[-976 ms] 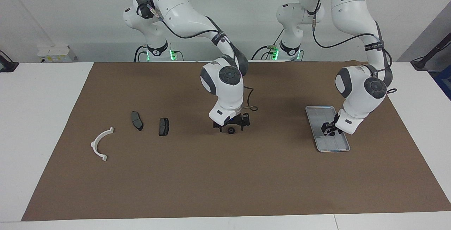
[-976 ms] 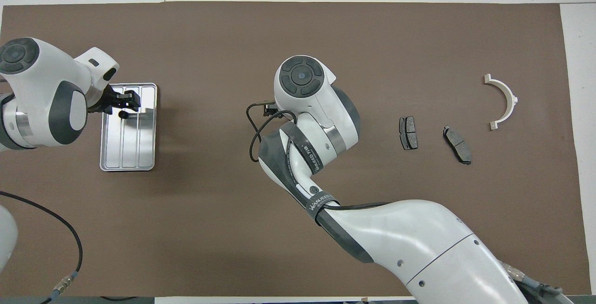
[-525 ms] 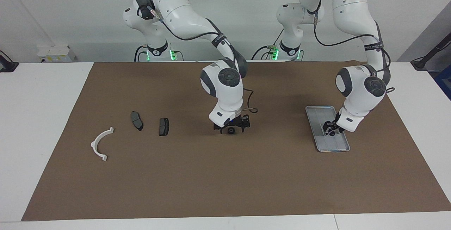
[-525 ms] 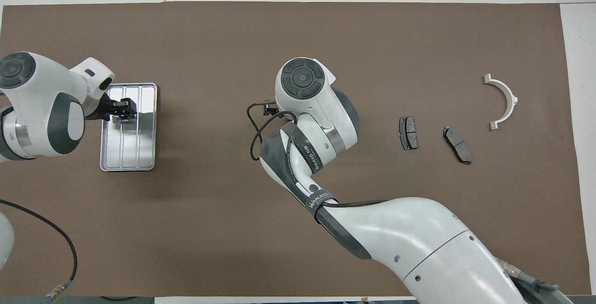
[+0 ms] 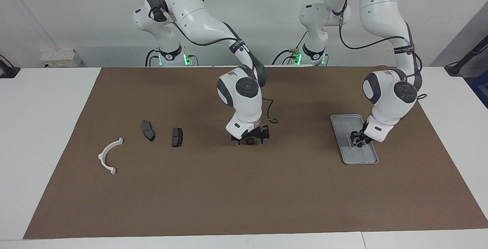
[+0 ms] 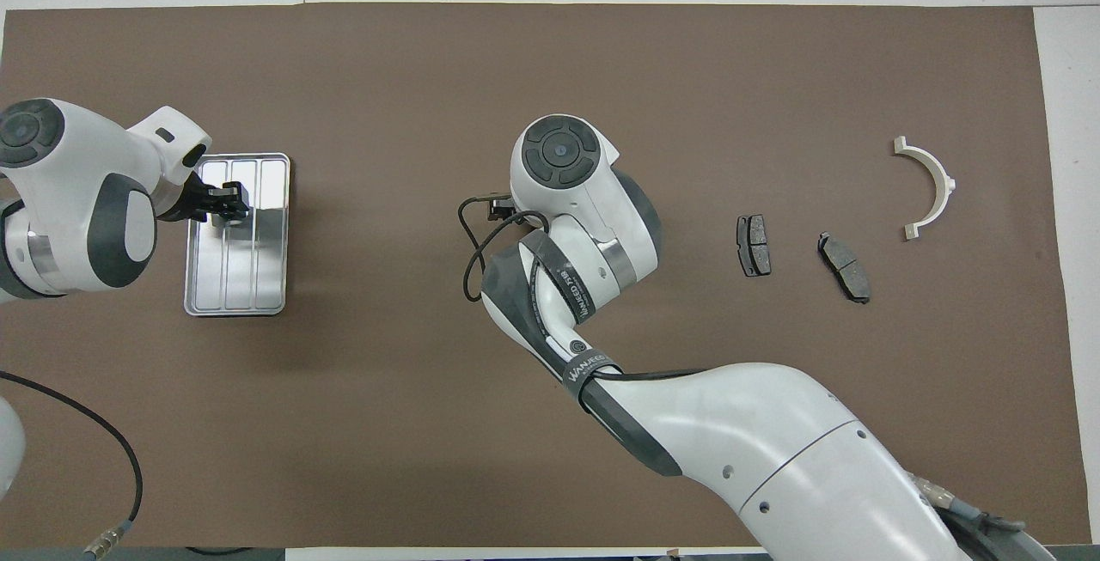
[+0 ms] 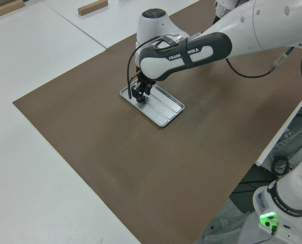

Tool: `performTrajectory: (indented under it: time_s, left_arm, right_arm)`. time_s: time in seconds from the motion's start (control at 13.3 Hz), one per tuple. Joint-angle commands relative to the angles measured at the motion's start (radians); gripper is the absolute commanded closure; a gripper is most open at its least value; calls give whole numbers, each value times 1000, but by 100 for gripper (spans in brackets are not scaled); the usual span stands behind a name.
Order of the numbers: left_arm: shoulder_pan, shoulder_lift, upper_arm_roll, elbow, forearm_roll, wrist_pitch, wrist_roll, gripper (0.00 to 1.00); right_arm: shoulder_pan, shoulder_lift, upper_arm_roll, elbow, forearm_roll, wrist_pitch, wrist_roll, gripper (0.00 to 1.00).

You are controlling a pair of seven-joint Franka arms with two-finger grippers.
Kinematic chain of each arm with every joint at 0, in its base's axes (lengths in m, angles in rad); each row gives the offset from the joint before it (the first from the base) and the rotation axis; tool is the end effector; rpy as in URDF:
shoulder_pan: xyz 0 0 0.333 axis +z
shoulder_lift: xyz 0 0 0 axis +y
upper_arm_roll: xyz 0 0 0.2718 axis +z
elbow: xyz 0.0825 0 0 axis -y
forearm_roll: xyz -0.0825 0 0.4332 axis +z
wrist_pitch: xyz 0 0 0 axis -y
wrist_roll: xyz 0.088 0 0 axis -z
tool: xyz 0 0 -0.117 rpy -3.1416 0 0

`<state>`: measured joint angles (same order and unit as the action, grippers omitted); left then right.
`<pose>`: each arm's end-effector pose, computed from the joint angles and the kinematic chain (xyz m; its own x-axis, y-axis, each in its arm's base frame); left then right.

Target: Place bearing gear from tray to pile

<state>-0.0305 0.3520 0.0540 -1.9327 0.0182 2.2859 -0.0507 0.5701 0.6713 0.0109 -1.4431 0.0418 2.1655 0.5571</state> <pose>0.6406 0.0156 0.2218 0.9983 0.0589 0.0030 0.0589 -0.9977 -0.0322 0.6189 0.4075 0.2288 0.9998 -0.0018 0.0204 -0.0005 -0.9980 -0.0628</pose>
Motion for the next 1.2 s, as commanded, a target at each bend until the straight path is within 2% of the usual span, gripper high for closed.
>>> performTrajectory:
  time_s: [0.0, 0.3, 0.53, 0.6, 0.68, 0.75, 0.83, 0.9, 0.98, 1.13]
  left_arm:
    - [12, -30, -8, -52, 5, 47, 3, 44]
    - [11, -25, -8, -52, 3, 59, 2, 47]
    - [11, -24, -8, -55, 3, 60, 2, 49]
    - [11, -24, -8, -57, 3, 61, 2, 49]
    - [11, -25, -8, -64, 5, 66, 2, 49]
    - [11, -27, -8, -78, 3, 85, 2, 49]
    - [11, -28, -8, -87, 3, 99, 2, 49]
    - [11, -30, -8, -89, 3, 96, 2, 49]
    - [9, -30, -8, -89, 3, 96, 0, 52]
    - [9, -30, -8, -89, 3, 93, 0, 62]
  right_arm:
    - [-6, -16, 17, -48, 23, 22, -14, 2]
    - [-10, -21, 23, -71, 23, 30, -22, 2]
    - [-10, -22, 24, -79, 24, 30, -20, 13]
    - [-10, -24, 24, -80, 24, 30, -20, 21]
    - [-10, -26, 24, -80, 24, 30, -16, 38]
    - [-9, -26, 24, -80, 24, 30, -7, 70]
    - [-6, -27, 24, -79, 32, 31, -2, 78]
    - [-4, -27, 24, -79, 35, 33, 4, 92]
    - [-4, -27, 24, -76, 35, 33, 6, 100]
    - [-4, -26, 23, -69, 35, 31, 6, 100]
